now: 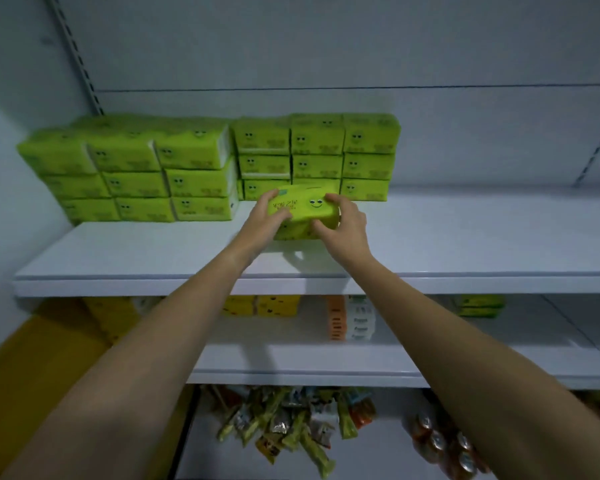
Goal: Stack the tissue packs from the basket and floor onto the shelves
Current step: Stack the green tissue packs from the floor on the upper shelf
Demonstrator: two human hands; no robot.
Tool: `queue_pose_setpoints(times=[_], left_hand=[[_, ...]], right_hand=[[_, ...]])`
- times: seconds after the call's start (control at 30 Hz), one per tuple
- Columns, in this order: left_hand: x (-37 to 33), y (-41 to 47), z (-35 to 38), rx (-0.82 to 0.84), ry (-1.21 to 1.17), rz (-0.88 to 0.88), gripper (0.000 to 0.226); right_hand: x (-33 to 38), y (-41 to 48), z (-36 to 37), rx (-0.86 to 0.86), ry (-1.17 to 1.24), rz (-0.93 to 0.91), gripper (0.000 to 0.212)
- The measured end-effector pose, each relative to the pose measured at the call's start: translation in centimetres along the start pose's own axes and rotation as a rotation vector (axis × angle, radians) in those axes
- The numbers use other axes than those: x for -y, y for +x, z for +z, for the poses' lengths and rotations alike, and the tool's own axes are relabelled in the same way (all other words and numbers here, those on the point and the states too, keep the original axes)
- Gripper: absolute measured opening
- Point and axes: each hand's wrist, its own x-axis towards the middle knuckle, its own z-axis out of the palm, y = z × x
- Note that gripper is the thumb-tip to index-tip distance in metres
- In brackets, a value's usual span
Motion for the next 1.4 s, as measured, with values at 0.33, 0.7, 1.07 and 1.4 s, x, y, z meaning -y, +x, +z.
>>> queue_pose_setpoints(times=[0.33, 0.7, 1.07, 1.4], left_hand=[[5.5, 3.0, -4.0, -0.312, 0.569, 0.284, 0.039], [5.9, 5.5, -3.2, -0.251, 0.818, 0.172, 0.041], [2.6, 5.2, 4.1, -0.173, 0.853, 0.304, 0.035], [-5.3, -3.0, 27.9, 0.255, 0.764, 0.651, 0.053]], right_hand=[[-1.2, 4.0, 6.8, 0.009, -0.038, 0.068, 0.041], [-0.6, 6.6, 7.6, 0.332, -0.053, 0.074, 0.059], [-4.6, 3.4, -1.0, 0.275, -0.328, -0.061, 0.051], [-14.4, -10.4, -23.8, -0.042, -0.665, 0.139, 0.053]])
